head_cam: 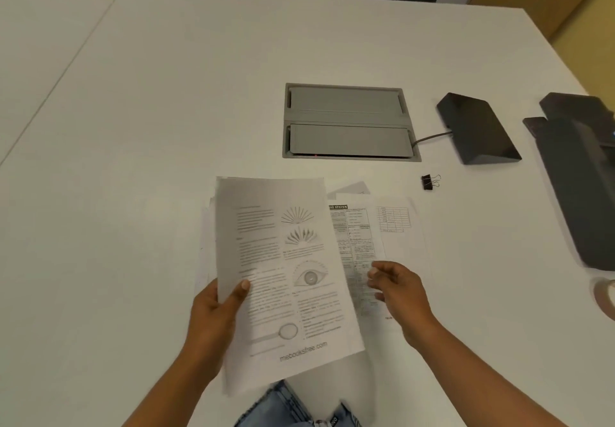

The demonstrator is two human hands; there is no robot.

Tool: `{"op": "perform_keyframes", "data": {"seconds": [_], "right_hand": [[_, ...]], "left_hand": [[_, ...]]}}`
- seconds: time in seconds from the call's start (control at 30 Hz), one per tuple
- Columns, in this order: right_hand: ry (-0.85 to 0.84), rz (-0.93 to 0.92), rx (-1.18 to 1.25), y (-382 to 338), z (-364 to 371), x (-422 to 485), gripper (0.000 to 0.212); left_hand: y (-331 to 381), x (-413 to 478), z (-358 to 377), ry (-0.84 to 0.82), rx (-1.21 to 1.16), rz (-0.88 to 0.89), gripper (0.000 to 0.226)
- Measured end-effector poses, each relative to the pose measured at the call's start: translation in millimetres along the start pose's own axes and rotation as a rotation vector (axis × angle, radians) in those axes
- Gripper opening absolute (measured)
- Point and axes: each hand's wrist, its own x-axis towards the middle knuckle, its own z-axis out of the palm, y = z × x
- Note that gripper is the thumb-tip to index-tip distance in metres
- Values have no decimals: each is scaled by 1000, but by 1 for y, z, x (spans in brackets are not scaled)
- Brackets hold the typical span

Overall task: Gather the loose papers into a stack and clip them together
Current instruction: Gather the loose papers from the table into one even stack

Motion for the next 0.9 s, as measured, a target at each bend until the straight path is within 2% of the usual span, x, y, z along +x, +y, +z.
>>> {"op": "perform_keyframes", "data": {"seconds": [0.03,0.1,0.17,0.27,0.37,0.5,0.6,0.73,0.9], "right_hand": [[91,-4,-155,5,-4,5,20],[183,-13,-470,17,-11,12,47],[177,30,-673,30,-12,17,73],[112,90,-814,43,-7,17,88],[95,27,-850,52,-1,16,83],[97,14,-673,58,-2,20,83],[86,49,-557,60,-6,23,65],[73,70,-573,66,-14,26,28],[97,43,-499,75,-24,24,15]], "left_hand": [[1,0,-7,13,5,7,16],[1,-1,-21,38,23,11,16],[0,-1,-33,59,45,10,16],[-4,-2,-48,94,53,17,14],[-7,-5,-55,122,49,27,15],[-11,-10,-55,136,30,33,12],[-15,-12,-55,153,24,26,11],[-19,-13,-54,167,28,8,13],[-17,-12,-50,172,59,14,13]]}}
